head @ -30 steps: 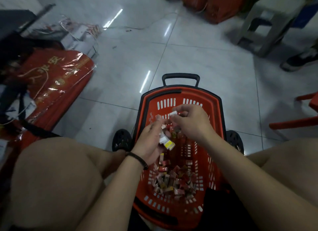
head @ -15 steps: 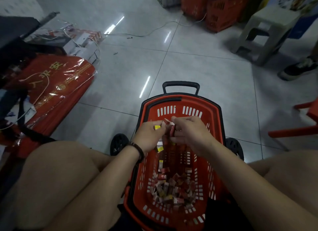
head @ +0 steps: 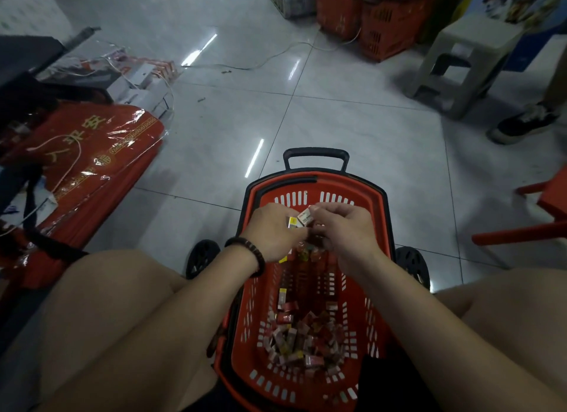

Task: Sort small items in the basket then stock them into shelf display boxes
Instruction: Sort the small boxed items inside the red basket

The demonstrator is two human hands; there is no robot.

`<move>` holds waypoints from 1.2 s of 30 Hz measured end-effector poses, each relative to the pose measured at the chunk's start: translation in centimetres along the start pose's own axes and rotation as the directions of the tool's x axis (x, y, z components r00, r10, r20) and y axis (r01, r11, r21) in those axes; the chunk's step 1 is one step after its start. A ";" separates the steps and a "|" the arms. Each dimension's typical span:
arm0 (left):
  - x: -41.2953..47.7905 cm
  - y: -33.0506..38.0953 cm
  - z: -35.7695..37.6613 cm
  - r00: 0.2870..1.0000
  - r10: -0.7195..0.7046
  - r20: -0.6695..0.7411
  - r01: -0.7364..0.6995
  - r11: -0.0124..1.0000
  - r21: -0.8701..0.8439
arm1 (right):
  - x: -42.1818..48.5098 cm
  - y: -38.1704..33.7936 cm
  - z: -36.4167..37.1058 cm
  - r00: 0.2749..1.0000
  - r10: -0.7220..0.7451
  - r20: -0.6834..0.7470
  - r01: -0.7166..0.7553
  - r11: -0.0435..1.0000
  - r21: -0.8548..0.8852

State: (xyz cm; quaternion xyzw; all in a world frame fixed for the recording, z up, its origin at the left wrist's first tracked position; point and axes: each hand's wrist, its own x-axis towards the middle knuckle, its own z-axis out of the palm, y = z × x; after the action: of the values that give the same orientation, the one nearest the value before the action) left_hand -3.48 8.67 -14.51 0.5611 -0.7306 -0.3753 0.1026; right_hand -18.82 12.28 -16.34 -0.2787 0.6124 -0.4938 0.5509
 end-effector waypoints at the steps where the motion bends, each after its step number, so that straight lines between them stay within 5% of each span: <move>1: 0.2 0.1 -0.2 1.000 0.014 0.005 -0.014 0.998 0.054 | 0.1 0.2 -0.1 1.000 -0.027 -0.001 0.027 0.999 -0.031; 7: 1.7 0.4 -2.3 0.977 0.078 0.198 -0.141 0.935 0.325 | 0.8 0.3 -1.3 0.989 0.061 0.132 -0.041 0.989 -0.143; 11: 3.6 0.2 -4.0 0.955 0.056 0.290 -0.187 0.874 0.448 | 2.7 1.3 -1.3 0.988 0.129 0.085 -0.124 0.990 -0.062; 17: 7.5 -2.8 -8.0 0.901 -0.122 0.416 -0.045 0.928 0.370 | 6.3 7.4 1.0 0.896 0.407 -0.179 -0.380 0.910 0.168; 25: 11.5 -6.0 -7.8 0.877 -0.141 0.459 -0.052 0.922 0.383 | 10.8 18.5 6.3 0.614 0.738 -0.280 -0.564 0.658 0.499; 30: 12.3 -6.5 -8.3 0.874 -0.123 0.471 -0.066 0.929 0.365 | 14.2 23.0 9.5 0.566 0.770 -0.294 -0.571 0.623 0.534; 36: 12.4 -7.1 -8.4 0.878 -0.089 0.471 -0.089 0.935 0.344 | 17.5 26.9 10.0 0.621 0.749 -0.231 -0.595 0.642 0.484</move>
State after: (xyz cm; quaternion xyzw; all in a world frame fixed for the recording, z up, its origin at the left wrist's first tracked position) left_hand 2.26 -6.74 -16.70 0.4598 -0.7886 -0.3641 -0.1845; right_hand -8.01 3.37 -46.94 0.1931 0.6711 -0.3962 0.5961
